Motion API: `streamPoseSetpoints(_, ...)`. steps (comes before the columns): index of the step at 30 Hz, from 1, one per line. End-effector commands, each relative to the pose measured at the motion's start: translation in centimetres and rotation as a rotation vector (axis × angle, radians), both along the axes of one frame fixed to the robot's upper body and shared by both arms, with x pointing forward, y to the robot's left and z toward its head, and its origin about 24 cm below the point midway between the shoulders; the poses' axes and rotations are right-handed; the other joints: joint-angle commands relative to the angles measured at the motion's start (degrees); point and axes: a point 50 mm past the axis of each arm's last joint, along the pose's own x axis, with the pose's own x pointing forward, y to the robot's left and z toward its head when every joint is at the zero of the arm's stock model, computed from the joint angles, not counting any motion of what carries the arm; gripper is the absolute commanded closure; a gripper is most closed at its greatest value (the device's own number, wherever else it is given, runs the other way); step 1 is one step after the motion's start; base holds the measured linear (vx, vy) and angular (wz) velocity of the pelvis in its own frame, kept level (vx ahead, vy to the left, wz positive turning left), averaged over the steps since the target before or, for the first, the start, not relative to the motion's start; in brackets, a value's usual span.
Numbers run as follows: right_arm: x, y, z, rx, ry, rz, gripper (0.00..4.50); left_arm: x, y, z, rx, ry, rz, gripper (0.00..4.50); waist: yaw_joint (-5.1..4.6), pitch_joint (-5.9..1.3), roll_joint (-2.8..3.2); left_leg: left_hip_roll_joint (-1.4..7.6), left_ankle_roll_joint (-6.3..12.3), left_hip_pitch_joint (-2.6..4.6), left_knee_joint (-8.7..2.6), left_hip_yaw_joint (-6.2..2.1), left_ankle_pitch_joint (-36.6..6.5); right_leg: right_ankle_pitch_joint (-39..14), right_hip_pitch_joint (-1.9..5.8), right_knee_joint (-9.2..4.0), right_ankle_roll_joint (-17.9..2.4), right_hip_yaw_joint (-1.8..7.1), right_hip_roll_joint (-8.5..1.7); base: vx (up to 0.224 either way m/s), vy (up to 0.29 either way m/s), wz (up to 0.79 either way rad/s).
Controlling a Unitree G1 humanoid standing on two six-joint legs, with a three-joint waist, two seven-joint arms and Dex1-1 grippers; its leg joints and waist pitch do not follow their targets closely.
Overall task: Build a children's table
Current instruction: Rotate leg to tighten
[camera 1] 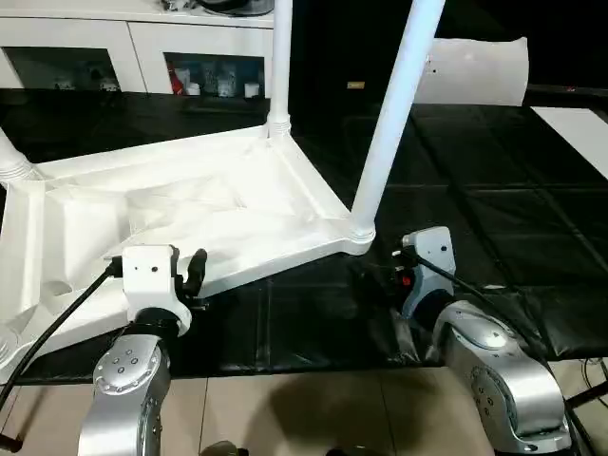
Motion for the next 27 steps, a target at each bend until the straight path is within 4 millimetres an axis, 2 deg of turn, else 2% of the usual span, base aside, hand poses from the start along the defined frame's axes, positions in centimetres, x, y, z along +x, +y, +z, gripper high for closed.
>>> streamPoseSetpoints(1,0.15,-0.35,0.12,-0.002,0.002,-0.013,0.31,-0.05,-0.23,0.21,0.006,-0.005,-0.004,2.65,0.12,-3.24,0.39,4.36,0.10,0.94,-4.43,-2.77,-15.93,-21.66,1.73,-5.22,-2.71,4.31,-5.97,0.000,0.000,0.00)
streamPoseSetpoints(27,0.15,-0.35,0.12,-0.002,0.002,-0.013,0.31,-0.05,-0.23,0.21,0.006,-0.005,-0.004,2.65,0.11,-3.21,0.39,4.35,0.05,0.92,-4.45,-2.78,-16.06,-21.83,1.75,-5.22,-2.73,4.31,-5.97,0.000,0.000,0.00)
